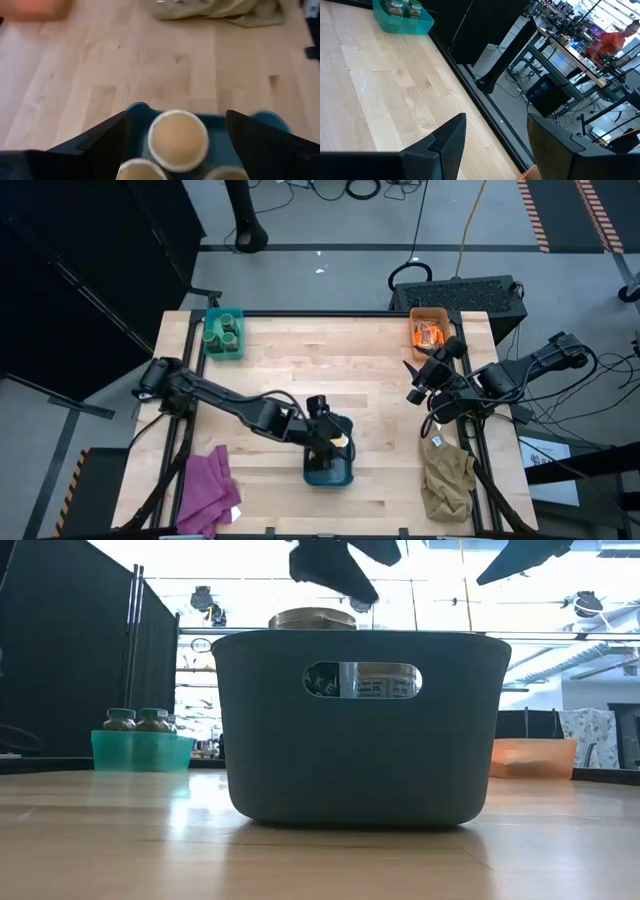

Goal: Sort spices by type
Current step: Move the blue bin to the center of the table

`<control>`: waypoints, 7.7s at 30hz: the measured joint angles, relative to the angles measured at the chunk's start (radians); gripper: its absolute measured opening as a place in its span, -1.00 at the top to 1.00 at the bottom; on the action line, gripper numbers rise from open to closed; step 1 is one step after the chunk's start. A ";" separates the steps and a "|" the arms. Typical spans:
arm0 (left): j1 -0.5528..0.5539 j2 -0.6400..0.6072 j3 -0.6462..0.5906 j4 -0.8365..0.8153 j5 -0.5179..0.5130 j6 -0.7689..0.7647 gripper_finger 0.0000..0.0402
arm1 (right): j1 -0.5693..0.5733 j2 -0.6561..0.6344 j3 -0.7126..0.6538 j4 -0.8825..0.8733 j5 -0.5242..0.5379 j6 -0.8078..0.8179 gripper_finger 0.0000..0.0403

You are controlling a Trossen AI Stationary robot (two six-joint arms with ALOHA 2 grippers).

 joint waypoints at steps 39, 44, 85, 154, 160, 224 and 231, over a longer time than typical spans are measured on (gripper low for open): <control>0.003 -0.081 -0.320 -0.005 0.105 0.121 0.99 | 0.000 0.004 0.000 0.008 0.000 0.041 0.04; 0.013 -0.081 -0.330 -0.004 0.085 0.067 0.99 | 0.000 0.004 0.000 0.008 0.000 0.042 0.04; 0.036 -0.081 -0.330 -0.100 -0.112 -0.040 1.00 | 0.000 0.003 0.000 0.008 0.000 0.045 0.04; -0.076 -0.200 -0.553 0.070 0.046 0.068 0.95 | -0.105 0.663 -0.283 1.112 -0.856 0.025 1.00; -0.041 -0.200 -0.553 0.075 0.047 0.070 0.95 | -0.143 0.663 -0.283 1.109 -0.856 -0.014 1.00; 0.330 -0.198 -0.553 0.143 0.046 0.306 0.95 | -0.466 0.663 -0.283 1.104 -0.864 -0.278 1.00; 0.349 -0.198 -0.553 0.142 0.045 0.303 0.95 | -0.485 0.663 -0.283 1.098 -0.864 -0.293 1.00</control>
